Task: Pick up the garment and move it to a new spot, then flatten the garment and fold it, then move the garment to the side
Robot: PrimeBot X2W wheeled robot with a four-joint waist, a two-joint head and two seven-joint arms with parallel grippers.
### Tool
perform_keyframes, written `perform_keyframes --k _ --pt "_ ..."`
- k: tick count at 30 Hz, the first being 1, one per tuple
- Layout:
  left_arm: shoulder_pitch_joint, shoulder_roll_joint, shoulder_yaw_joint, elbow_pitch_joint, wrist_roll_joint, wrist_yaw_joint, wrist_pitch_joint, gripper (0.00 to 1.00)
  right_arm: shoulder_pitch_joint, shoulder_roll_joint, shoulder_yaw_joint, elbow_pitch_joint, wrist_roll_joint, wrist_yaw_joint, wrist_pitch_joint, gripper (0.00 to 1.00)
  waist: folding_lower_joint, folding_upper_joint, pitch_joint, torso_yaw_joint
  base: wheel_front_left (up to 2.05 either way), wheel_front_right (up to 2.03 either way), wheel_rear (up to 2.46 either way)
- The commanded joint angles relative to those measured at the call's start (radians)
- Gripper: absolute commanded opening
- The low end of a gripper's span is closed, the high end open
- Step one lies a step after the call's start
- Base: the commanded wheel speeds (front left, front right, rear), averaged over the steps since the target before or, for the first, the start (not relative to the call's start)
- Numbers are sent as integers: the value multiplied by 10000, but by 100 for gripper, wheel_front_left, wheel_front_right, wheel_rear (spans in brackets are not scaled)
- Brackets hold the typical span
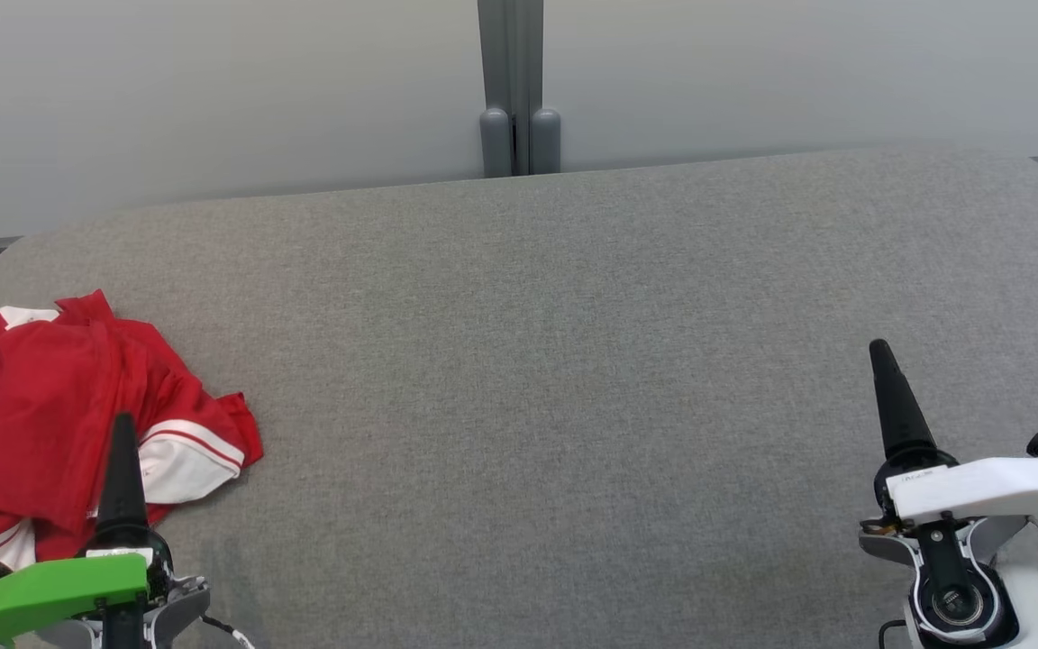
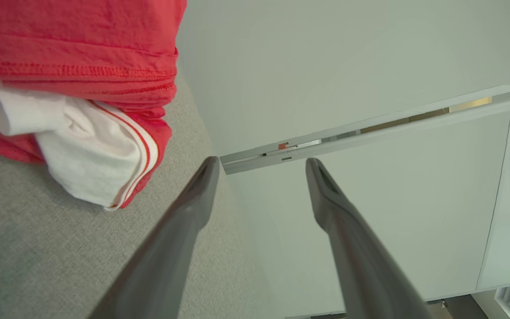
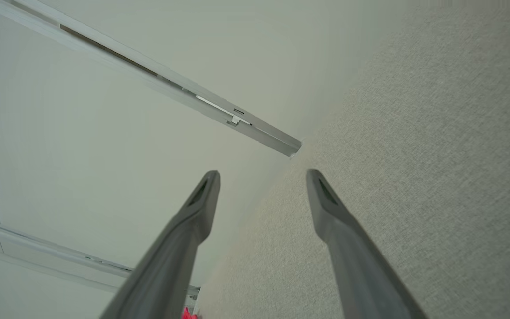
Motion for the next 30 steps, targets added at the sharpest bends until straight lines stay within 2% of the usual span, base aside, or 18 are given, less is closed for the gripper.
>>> perform_keyframes --k 1,10,20,30 --pt "-180 75 52 -350 418 -11 -121 100 -288 -54 110 -317 -625 24 -126 100 0 0 5 5 0 0 0" --pt "-51 85 -275 -1268 2716 39 -442 100 -305 -197 563 -744 -3118 25 -451 100 0 0 38 7 0 0 0" --pt "122 97 -1154 -1811 5262 557 -755 100 -265 -118 719 -947 -5138 27 -764 100 0 0 80 -41 0 0 0" --pt "203 106 -2068 -1736 7873 1074 -1057 100 -279 -124 947 -1002 -6961 28 -1069 100 0 0 120 -75 0 0 0"
